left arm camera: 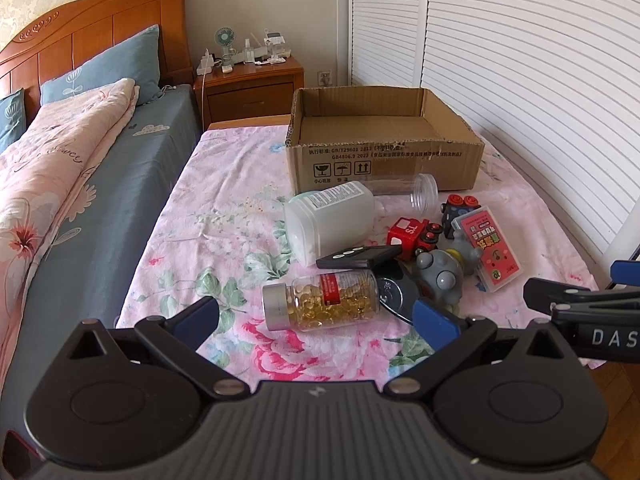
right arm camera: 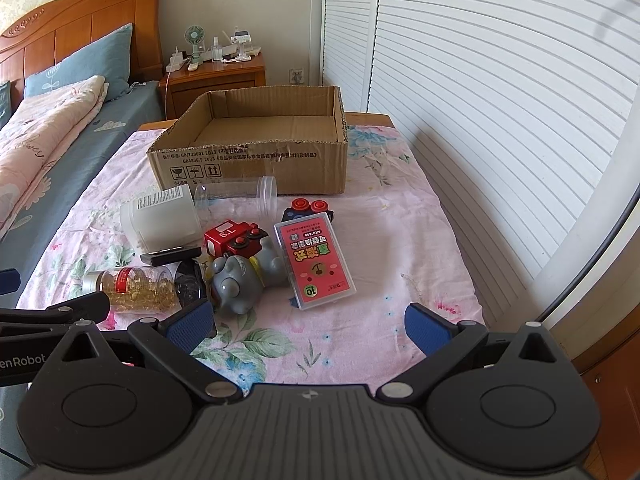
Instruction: Organize rigid objects
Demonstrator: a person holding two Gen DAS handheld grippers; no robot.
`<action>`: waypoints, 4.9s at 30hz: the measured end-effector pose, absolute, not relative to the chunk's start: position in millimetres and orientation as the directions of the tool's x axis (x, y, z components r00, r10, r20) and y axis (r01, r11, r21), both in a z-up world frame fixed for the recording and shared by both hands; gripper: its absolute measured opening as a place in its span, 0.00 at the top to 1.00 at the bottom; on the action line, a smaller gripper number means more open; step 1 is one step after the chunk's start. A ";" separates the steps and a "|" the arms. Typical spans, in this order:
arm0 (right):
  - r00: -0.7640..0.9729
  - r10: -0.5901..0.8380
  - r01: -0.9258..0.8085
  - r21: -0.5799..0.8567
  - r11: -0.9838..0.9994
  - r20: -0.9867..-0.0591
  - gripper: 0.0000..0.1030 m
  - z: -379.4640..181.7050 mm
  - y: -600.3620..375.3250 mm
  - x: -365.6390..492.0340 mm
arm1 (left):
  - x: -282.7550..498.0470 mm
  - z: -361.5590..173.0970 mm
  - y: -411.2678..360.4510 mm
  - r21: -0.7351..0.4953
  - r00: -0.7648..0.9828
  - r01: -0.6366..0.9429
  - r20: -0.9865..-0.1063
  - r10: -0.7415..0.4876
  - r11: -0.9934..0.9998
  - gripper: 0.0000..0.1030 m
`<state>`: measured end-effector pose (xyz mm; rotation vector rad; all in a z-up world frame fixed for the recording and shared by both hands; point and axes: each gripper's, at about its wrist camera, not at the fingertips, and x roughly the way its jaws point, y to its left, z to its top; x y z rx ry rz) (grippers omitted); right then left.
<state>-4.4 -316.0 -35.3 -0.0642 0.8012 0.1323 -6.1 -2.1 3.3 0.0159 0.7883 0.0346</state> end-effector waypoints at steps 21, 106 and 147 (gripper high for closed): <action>0.694 0.088 -0.138 -0.013 0.990 -0.715 0.00 -34.4 -317.8 -4.1 | -2.9 3.6 -5.4 0.027 0.710 -0.023 -0.704 0.035 0.999 0.01; 0.590 0.291 -0.470 -0.027 0.882 -0.753 0.00 -131.6 -343.2 52.2 | 50.5 -87.1 43.2 0.116 0.689 0.317 -0.710 -0.145 0.941 0.01; 0.585 0.249 -0.417 -0.023 0.909 -0.772 0.29 -123.6 -346.3 79.4 | 74.9 -85.8 45.5 0.072 0.663 0.365 -0.721 -0.204 0.928 0.02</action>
